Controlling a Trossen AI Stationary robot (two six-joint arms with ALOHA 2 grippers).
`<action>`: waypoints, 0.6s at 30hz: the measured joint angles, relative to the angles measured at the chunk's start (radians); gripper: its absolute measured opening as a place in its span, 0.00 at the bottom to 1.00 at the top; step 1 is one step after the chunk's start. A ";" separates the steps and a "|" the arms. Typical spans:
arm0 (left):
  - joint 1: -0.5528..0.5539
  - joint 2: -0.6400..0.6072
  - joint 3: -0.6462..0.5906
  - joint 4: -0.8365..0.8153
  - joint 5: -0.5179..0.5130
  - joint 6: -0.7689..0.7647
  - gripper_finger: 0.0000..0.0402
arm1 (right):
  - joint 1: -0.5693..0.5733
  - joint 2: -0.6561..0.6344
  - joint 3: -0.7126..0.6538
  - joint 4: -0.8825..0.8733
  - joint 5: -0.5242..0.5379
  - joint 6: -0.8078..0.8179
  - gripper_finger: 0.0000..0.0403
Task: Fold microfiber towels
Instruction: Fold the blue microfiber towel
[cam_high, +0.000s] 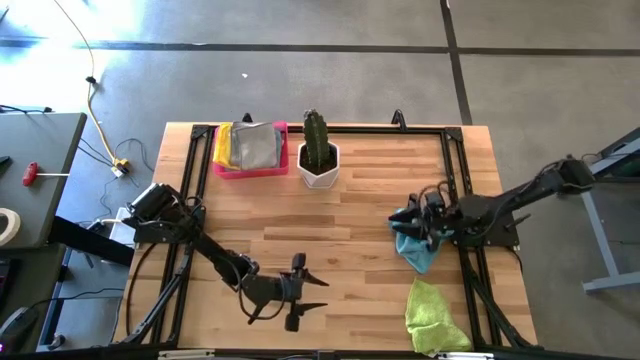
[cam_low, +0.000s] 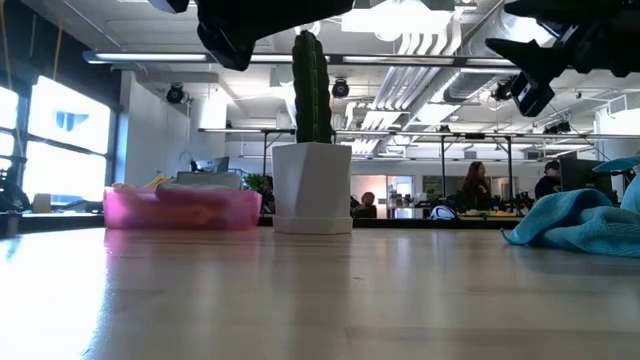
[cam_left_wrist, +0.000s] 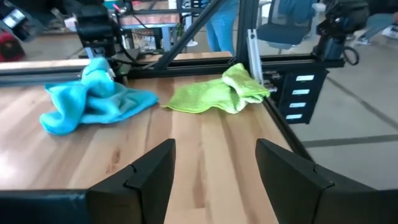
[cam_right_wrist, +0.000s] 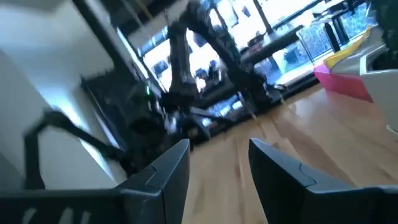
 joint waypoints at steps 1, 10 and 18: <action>0.002 0.000 0.000 0.000 -0.006 0.012 0.53 | 0.016 0.021 0.010 -0.007 0.012 -0.019 0.39; 0.045 0.000 0.000 0.000 -0.024 0.087 0.53 | 0.098 0.316 0.156 -0.014 0.067 0.007 0.39; 0.063 0.000 0.000 0.000 -0.024 0.085 0.53 | 0.085 0.403 0.407 -0.675 -0.014 0.218 0.39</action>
